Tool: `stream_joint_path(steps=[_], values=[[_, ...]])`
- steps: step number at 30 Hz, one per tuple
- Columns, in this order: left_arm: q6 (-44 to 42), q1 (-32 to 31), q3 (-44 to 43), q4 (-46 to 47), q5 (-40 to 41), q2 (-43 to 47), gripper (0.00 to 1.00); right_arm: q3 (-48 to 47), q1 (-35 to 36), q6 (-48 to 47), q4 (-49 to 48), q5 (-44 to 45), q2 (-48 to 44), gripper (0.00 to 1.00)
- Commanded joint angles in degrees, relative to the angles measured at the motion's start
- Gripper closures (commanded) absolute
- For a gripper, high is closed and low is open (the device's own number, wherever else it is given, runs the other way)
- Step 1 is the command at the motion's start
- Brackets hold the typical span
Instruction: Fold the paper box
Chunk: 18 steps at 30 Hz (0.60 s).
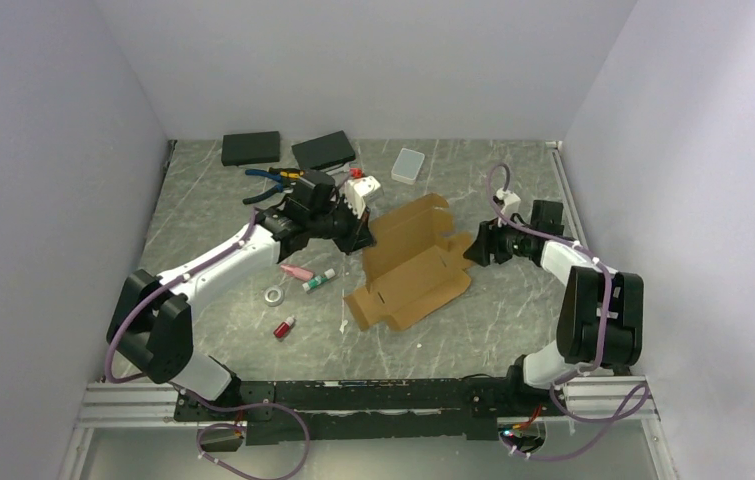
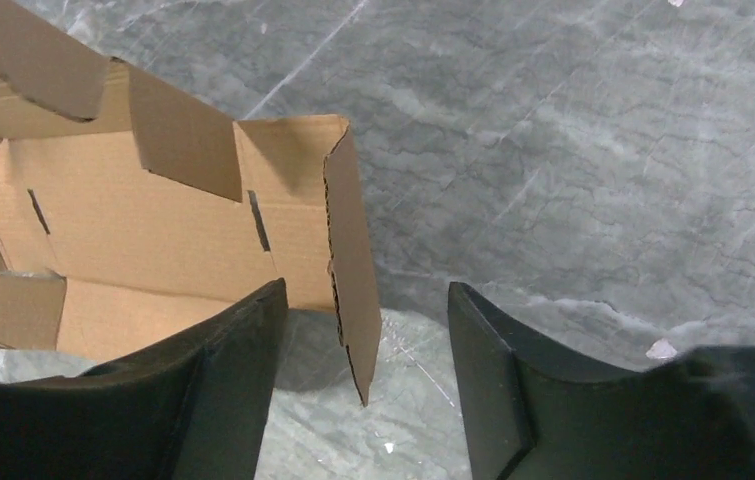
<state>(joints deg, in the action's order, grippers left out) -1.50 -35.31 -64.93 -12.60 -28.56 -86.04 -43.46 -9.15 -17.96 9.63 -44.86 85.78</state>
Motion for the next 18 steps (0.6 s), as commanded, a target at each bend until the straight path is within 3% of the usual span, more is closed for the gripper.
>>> stream_joint_path(steps=[1, 7, 11, 18], values=[[-1.62, -0.37, 0.00, 2.68, 0.44, 2.19, 1.00, -3.31, 0.44, 2.35, -3.68, 1.15, 1.16, 0.47], [-1.75, -0.37, -1.34, 2.43, 3.19, 2.89, 1.00, -1.28, 0.45, 3.66, -7.57, 0.18, -3.62, 0.97], [-2.31, -0.37, -4.45, 1.46, 5.71, 2.43, 1.00, 2.29, 0.53, 6.87, -15.38, -1.95, -8.79, 1.00], [-6.67, -0.59, -9.47, -1.00, 8.43, 1.45, 1.00, 11.58, 0.82, 17.70, -42.63, -0.49, -13.38, 1.00]])
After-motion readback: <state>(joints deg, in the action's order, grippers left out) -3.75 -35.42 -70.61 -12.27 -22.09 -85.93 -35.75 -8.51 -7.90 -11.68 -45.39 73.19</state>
